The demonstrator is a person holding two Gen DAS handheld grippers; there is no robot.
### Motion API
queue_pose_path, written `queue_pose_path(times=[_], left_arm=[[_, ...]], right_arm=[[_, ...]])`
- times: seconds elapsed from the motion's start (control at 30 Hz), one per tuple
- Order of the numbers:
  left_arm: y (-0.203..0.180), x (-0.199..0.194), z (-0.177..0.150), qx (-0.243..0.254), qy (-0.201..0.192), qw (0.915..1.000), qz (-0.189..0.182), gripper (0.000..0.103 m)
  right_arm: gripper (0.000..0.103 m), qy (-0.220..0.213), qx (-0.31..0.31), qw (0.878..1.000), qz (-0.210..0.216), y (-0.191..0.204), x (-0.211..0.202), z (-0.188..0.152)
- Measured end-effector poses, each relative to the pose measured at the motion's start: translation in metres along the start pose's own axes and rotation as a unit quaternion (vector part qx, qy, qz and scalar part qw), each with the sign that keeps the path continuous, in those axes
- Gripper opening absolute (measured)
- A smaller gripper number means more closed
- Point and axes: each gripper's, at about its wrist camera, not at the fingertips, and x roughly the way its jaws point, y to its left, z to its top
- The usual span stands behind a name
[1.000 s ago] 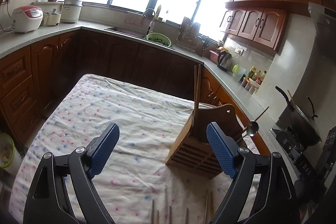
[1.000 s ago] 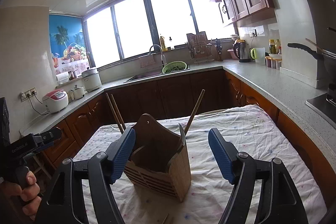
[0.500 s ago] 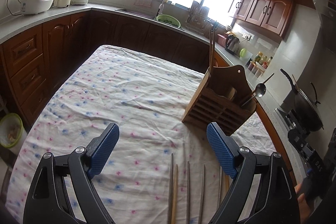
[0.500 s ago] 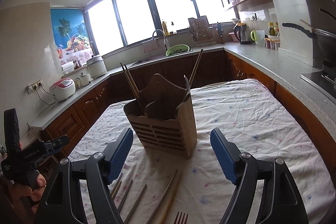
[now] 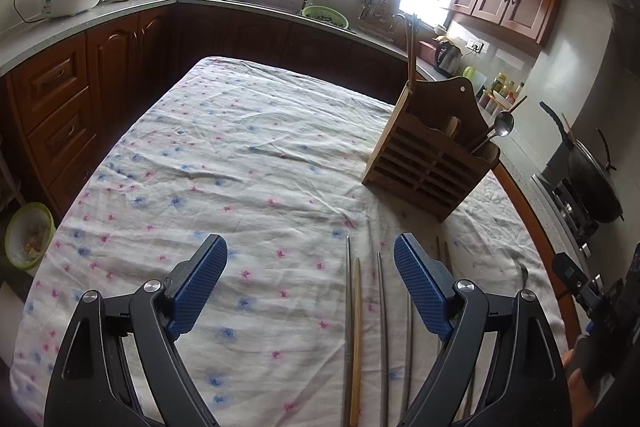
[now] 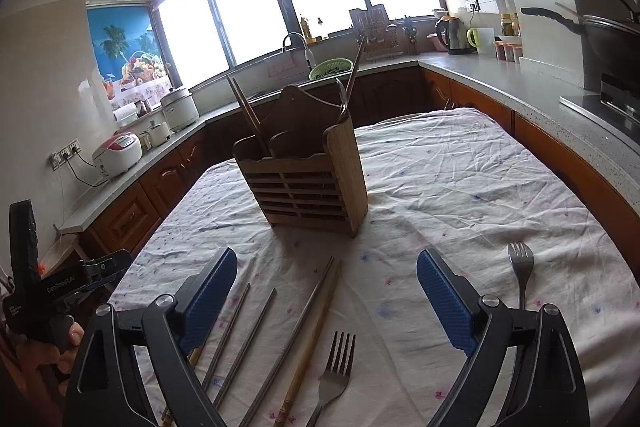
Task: Organize utensils
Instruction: 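Move the open right gripper back toward the remaining chopsticks, then close the left gripper on a chopstick while the right gripper grasps another chopstick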
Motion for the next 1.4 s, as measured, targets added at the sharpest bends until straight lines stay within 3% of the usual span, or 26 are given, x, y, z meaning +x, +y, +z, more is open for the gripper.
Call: queue_pose_path(times=[0.57, 0.77, 0.87, 1.03, 1.13, 1.2, 1.33, 1.4], left_arm=[[-0.012, 0.040, -0.005, 0.047, 0.071, 0.9962, 0.022, 0.088], [-0.016, 0.055, -0.002, 0.058, 0.093, 0.9937, 0.025, 0.088], [-0.018, 0.064, 0.000, 0.063, 0.101, 0.9925, 0.027, 0.088], [-0.027, 0.081, 0.007, 0.081, 0.113, 0.9899, 0.029, 0.087], [-0.035, 0.091, 0.010, 0.096, 0.120, 0.9877, 0.026, 0.080], [-0.040, 0.100, 0.011, 0.106, 0.129, 0.9856, 0.025, 0.075], [-0.046, 0.116, 0.009, 0.119, 0.151, 0.9811, 0.025, 0.056], [-0.049, 0.125, 0.007, 0.122, 0.162, 0.9788, 0.025, 0.052]], right_arm=[[0.093, 0.037, 0.008, 0.999, -0.007, -0.004, 0.019, -0.010], [0.093, 0.065, 0.021, 0.998, -0.012, -0.010, 0.035, -0.008], [0.093, 0.075, 0.011, 0.996, -0.041, -0.007, 0.044, -0.006], [0.092, 0.112, 0.002, 0.993, -0.030, -0.004, 0.068, -0.002], [0.073, 0.131, -0.005, 0.991, -0.036, -0.001, 0.082, -0.002], [0.051, 0.146, -0.002, 0.989, -0.036, -0.001, 0.092, -0.004], [0.030, 0.170, -0.003, 0.985, -0.043, -0.003, 0.107, -0.009], [0.022, 0.180, -0.002, 0.983, -0.045, -0.005, 0.115, -0.011]])
